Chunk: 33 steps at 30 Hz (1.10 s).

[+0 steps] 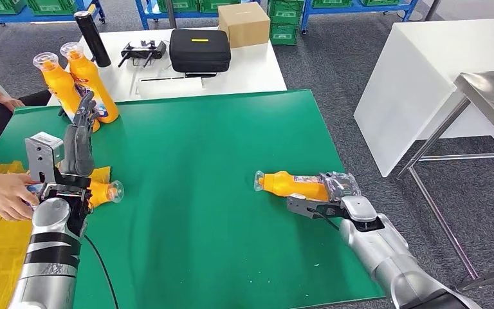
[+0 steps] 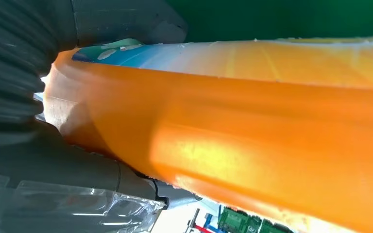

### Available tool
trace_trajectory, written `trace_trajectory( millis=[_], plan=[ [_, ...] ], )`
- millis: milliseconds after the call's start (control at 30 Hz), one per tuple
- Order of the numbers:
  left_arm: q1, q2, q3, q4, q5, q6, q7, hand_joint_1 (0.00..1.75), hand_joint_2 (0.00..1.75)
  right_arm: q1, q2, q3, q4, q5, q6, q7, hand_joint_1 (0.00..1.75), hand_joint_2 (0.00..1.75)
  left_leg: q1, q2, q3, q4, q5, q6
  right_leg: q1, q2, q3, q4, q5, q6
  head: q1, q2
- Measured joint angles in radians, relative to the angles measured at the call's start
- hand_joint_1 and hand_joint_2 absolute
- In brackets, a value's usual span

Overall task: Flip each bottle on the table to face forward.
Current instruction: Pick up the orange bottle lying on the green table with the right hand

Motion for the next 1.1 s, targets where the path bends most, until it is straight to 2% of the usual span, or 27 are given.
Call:
trace_trajectory(
  millis=[67, 167, 300, 433, 633, 900, 1100],
  plan=[
    [0.003, 0.0, 0.0, -0.002, 0.084, -0.069, 0.017, 0.0, 0.0, -0.012, 0.019, -0.018, 0.01, -0.053, -0.004, -0.044, 1.75, 1.75, 0.0, 0.002, -0.004, 0.0, 0.005, -0.001, 0.0, 0.002, 0.001, 0.0, 0.01, 0.001, 0.0, 0.0],
    [0.032, 0.004, 0.002, -0.002, 0.258, -0.199, 0.04, 0.0, 0.0, -0.023, 0.052, -0.059, 0.001, -0.202, 0.018, -0.147, 1.75, 1.75, 0.0, 0.004, -0.007, 0.0, 0.007, -0.003, 0.0, 0.004, -0.002, 0.0, 0.015, 0.001, 0.0, 0.0],
    [0.092, 0.007, 0.004, -0.001, 0.424, -0.293, 0.072, 0.0, 1.75, 0.002, 0.098, -0.094, -0.074, -0.355, 0.049, -0.205, 1.75, 1.75, 0.0, -0.003, -0.009, 0.0, 0.007, -0.003, 0.0, -0.001, -0.002, 0.0, 0.011, 0.001, 0.0, 0.0],
    [0.171, 0.007, -0.002, -0.012, 0.554, -0.348, 0.089, 0.0, 1.75, 0.07, 0.146, -0.089, -0.264, -0.51, 0.057, -0.21, 1.75, 1.75, 0.0, -0.007, -0.025, 0.001, 0.011, -0.003, 0.0, -0.005, -0.016, 0.002, 0.012, 0.001, -0.001, 0.0],
    [0.246, 0.005, -0.047, -0.045, 0.551, -0.33, 0.07, 0.0, 1.75, 0.12, 0.179, 0.004, -0.53, -0.611, 0.021, -0.143, 1.75, 1.75, 0.0, -0.019, -0.043, 0.002, 0.015, -0.003, -0.001, -0.018, -0.031, 0.003, 0.012, 0.001, -0.001, 0.0],
    [0.267, 0.006, -0.061, -0.062, 0.548, -0.324, 0.066, 0.0, 1.75, 0.137, 0.178, 0.059, -0.631, -0.648, 0.003, -0.164, 1.75, 1.75, -0.002, -0.022, -0.05, 0.002, 0.015, -0.003, -0.004, -0.022, -0.037, 0.003, 0.011, 0.001, -0.001, 0.0],
    [0.268, 0.005, -0.099, -0.078, 0.506, -0.319, 0.051, 0.0, 1.75, 0.11, 0.227, 0.115, -0.65, -0.701, 0.013, -0.147, 1.75, 1.75, -0.002, -0.022, -0.051, 0.002, 0.015, -0.003, -0.003, -0.022, -0.038, 0.003, 0.011, 0.001, -0.001, 0.0]
  ],
)
